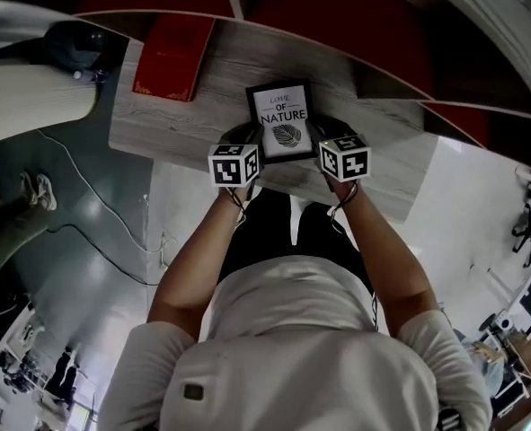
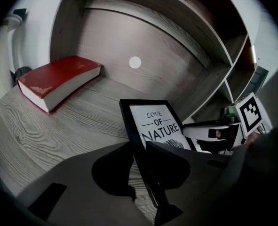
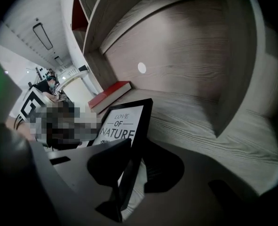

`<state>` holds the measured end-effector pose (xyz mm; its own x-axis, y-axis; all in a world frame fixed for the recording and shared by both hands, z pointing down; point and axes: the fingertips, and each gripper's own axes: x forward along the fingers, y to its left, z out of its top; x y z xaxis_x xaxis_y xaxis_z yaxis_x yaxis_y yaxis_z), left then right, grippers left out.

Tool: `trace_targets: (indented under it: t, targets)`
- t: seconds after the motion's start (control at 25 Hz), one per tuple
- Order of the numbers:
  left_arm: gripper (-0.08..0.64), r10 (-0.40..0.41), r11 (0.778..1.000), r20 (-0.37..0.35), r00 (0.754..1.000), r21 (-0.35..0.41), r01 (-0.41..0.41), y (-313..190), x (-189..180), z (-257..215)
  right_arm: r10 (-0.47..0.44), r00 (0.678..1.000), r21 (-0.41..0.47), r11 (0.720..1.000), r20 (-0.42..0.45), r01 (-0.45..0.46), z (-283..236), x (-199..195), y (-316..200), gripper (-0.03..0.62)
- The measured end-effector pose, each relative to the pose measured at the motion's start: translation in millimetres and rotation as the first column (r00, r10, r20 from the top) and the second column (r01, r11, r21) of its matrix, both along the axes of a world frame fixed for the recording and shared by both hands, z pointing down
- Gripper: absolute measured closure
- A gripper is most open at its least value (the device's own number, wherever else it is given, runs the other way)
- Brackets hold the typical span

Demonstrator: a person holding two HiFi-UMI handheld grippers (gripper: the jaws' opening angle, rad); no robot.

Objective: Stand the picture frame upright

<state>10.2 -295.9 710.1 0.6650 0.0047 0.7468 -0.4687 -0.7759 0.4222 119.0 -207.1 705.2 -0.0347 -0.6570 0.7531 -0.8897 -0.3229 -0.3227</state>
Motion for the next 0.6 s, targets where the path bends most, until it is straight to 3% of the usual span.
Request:
trace_targets:
  t: [0.6]
  targets:
    - [0.468,0.127,0.989,-0.031,0.991,0.085,-0.124,77.8,27.4,-49.5,0.171,0.985,0.094,0.981,-0.022,-0.168,-48.8,11.8,92.7,0.508]
